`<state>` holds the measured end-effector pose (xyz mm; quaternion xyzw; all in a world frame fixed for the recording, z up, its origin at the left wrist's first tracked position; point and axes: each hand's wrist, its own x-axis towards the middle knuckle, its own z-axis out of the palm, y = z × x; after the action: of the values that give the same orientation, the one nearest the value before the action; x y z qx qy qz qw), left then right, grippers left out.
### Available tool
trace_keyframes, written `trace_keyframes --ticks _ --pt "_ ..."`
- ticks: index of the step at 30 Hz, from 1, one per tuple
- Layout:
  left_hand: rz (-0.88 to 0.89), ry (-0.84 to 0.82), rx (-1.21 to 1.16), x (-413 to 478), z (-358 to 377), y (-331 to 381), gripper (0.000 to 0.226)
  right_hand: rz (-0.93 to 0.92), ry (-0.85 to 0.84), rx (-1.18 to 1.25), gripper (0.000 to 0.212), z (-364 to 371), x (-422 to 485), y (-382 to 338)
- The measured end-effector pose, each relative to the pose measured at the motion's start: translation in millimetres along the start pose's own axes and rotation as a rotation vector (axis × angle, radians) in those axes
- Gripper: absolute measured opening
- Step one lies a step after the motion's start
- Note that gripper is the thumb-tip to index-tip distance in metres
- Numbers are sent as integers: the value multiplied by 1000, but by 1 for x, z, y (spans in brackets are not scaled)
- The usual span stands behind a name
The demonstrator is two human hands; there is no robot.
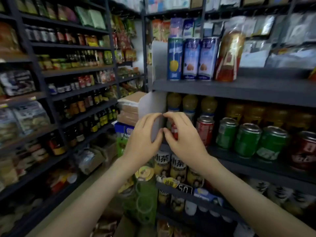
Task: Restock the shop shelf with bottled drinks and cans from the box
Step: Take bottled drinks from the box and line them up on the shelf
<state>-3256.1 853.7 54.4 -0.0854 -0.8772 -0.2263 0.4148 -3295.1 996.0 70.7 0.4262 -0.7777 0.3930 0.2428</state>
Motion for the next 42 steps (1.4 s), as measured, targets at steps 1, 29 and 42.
trace_keyframes --ticks 1,29,42 --pt "-43 -26 30 -26 -4 -7 39 30 -53 34 36 18 -15 -5" --pt "-1290 -861 272 -594 -63 -465 52 459 -1442 -124 66 662 -276 34" --pt "-1675 -760 165 -770 131 -565 74 1054 -1256 249 92 944 -442 81"
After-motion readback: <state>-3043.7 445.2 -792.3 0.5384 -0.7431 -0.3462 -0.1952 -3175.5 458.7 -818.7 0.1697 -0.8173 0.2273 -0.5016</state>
